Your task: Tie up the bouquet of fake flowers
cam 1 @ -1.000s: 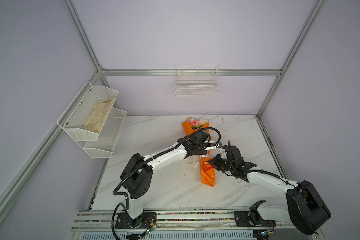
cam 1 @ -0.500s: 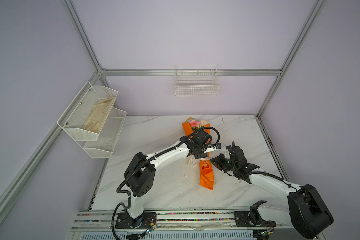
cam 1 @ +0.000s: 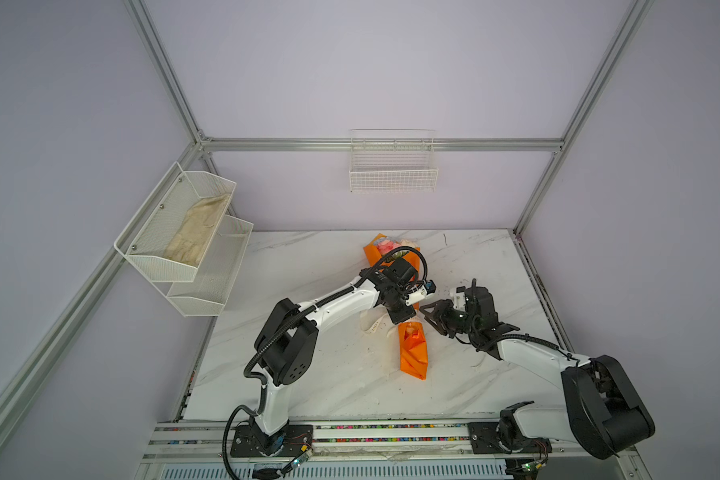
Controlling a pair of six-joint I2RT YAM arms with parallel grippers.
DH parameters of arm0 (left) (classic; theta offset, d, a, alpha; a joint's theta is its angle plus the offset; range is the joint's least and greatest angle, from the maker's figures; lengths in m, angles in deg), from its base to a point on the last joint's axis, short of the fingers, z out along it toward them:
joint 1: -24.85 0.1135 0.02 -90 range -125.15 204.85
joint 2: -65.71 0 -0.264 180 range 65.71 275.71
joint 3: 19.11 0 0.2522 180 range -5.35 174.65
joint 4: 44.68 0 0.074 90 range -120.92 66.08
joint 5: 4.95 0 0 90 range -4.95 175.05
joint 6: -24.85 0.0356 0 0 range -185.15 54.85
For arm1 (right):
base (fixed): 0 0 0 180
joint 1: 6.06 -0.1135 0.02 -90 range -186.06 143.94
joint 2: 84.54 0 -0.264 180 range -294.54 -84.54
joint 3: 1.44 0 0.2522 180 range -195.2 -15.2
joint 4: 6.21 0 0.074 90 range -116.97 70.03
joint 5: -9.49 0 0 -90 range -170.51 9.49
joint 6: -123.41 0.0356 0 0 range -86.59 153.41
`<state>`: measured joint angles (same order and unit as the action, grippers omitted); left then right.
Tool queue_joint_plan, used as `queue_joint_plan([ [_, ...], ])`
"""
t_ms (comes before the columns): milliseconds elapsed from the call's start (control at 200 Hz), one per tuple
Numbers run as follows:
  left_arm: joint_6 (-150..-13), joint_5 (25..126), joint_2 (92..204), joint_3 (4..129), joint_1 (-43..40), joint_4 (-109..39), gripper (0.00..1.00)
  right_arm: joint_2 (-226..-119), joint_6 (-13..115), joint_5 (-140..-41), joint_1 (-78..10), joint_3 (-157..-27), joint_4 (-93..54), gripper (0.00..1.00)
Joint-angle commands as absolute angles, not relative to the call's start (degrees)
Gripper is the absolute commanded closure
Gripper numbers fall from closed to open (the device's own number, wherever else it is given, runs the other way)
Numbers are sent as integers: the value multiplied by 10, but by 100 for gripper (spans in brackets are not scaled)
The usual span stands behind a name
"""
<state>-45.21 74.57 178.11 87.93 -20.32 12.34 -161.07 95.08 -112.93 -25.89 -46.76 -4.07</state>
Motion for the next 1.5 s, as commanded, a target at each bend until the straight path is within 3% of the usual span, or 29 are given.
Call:
queue_joint_plan([
  [0,-477,706,1768,934,-203,132,100,-1625,977,-1155,-266,-484,-7,52],
  [300,-474,702,1765,933,-203,135,100,-1677,1043,-1171,-288,-463,103,49],
  [385,-476,702,1767,933,-202,135,100,-1684,1037,-1174,-289,-465,95,60],
  [530,-476,706,1765,930,-202,137,99,-1678,1020,-1161,-289,-458,68,89],
  [600,-477,710,1758,930,-202,140,96,-1671,1005,-1152,-289,-458,41,94],
  [670,-481,705,1750,928,-196,139,83,-1661,992,-1148,-288,-455,27,97],
  [825,-515,638,1727,912,-162,95,65,-1647,977,-1152,-289,-452,4,99],
  [1155,-484,611,1794,955,-145,74,68,-1640,976,-1157,-289,-447,9,98],
  [1495,-431,585,1865,1029,-149,193,69,-1637,979,-1151,-289,-437,14,97],
])
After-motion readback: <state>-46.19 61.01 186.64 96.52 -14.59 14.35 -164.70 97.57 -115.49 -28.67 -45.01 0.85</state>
